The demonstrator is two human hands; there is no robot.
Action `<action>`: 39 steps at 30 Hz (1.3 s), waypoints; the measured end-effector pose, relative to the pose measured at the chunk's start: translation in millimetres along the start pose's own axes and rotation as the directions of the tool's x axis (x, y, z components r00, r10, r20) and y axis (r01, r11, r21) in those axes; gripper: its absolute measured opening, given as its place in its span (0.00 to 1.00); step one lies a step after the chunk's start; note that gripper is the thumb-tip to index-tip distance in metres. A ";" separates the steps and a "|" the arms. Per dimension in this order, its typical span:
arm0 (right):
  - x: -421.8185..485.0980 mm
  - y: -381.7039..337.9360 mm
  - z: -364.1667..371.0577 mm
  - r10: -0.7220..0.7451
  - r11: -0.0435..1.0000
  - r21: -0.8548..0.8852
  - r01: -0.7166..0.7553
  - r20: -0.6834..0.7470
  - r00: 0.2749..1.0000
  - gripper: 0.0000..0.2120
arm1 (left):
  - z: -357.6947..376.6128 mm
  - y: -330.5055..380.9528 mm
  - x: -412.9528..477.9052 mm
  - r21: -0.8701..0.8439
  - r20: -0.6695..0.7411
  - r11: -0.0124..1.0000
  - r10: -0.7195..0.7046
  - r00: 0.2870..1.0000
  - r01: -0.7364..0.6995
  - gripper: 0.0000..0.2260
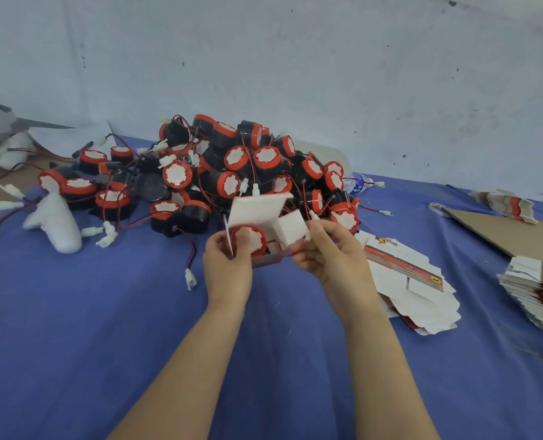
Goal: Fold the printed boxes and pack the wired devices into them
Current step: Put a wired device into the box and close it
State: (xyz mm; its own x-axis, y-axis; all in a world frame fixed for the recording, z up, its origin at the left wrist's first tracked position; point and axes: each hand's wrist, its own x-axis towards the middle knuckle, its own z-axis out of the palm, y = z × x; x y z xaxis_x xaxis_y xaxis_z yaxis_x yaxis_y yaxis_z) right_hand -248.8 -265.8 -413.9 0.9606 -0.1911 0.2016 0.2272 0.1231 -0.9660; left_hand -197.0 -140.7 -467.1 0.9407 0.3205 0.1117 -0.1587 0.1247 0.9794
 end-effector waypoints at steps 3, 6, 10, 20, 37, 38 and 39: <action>1.7 4.8 -2.5 0.055 0.996 -0.060 -0.060 -0.085 0.995 0.08 | 0.2 2.0 0.2 -0.122 -0.030 0.991 -0.049 0.998 0.045 0.08; -0.2 9.7 2.6 0.085 0.971 -0.226 -0.076 0.032 0.996 0.05 | 0.5 0.8 -1.2 -0.161 -0.009 0.986 -0.035 0.999 0.033 0.05; 2.4 11.9 8.5 -0.150 0.908 -0.404 0.112 -0.064 0.987 0.05 | -1.6 1.8 -1.3 -0.165 0.013 0.986 0.016 1.000 -0.014 0.05; -1.1 15.6 19.6 -0.446 0.863 -0.346 0.368 -0.183 0.876 0.10 | -2.0 -2.0 -1.5 -0.005 0.085 0.999 0.037 0.996 -0.037 0.04; 9.7 19.8 2.3 -0.159 0.964 -0.263 0.043 -0.439 0.884 0.09 | 2.1 -8.5 3.4 -0.078 0.161 0.997 0.017 0.987 -0.004 0.20; 9.7 20.6 1.0 -0.163 0.945 -0.326 0.021 -0.417 0.894 0.08 | 2.0 -8.9 4.4 -0.061 0.156 0.998 0.018 0.988 -0.008 0.21; 9.8 21.1 0.6 -0.166 0.932 -0.364 0.013 -0.394 0.904 0.06 | 1.5 -9.3 5.5 -0.047 0.144 0.999 0.019 0.989 -0.012 0.22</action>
State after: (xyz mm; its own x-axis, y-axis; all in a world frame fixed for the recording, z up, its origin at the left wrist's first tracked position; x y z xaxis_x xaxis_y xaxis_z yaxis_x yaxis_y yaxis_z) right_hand -234.4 -264.5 -432.2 0.7679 -0.5765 0.2792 0.1660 -0.2418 -0.9560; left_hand -189.9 -141.5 -475.4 0.9710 0.1839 0.1530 -0.1839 0.1646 0.9691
